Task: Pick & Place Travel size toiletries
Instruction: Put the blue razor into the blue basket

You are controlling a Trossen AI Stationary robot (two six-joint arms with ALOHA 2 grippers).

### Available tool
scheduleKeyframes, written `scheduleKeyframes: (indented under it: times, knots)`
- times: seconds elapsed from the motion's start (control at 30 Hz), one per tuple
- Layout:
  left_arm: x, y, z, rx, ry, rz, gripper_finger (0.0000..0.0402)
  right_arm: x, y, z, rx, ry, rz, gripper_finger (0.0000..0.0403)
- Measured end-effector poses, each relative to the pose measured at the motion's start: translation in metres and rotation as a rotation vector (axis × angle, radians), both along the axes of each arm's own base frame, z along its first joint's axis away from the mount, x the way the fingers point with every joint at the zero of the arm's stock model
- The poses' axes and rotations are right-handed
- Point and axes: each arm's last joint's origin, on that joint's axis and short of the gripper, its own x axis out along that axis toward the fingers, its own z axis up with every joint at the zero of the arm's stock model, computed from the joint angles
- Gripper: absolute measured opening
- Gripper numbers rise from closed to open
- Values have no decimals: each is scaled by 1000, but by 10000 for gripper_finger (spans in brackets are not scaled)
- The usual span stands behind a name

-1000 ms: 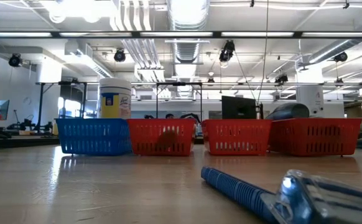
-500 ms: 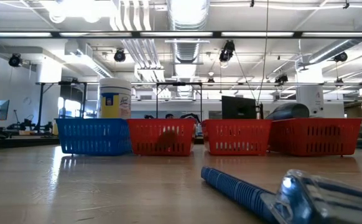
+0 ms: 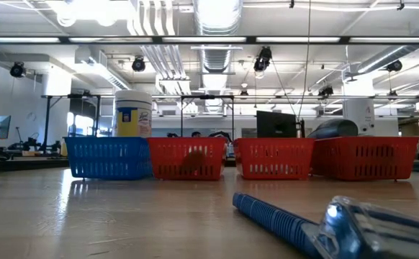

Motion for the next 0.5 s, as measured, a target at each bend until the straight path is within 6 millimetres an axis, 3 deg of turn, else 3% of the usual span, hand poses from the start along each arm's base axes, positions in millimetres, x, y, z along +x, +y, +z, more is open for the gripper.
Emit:
scheduleKeyframes:
  times: [0.23,0.5]
  knots:
    - [0,0,-1,8,2,-1,88,0,0,0,0,1,2,31]
    - [7,-1,-7,32,36,-5,82,0,-1,-1,2,7,-5,68]
